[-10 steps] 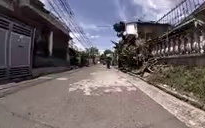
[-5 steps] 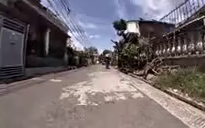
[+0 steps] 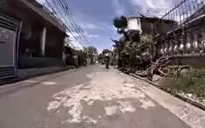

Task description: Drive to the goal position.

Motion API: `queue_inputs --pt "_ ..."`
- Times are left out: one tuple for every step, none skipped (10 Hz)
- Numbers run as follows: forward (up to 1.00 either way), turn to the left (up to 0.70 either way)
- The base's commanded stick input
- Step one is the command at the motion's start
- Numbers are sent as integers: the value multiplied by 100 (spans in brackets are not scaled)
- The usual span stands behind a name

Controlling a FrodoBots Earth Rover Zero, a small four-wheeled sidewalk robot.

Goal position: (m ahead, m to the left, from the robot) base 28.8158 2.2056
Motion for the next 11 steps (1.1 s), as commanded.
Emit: queue_inputs --pt "85 0" --pt "85 0" --pt "85 0" --pt "85 0" --pt "85 0" --pt "85 0" --pt "85 0" --pt "85 0" --pt "85 0" --pt "85 0" --pt "85 0"
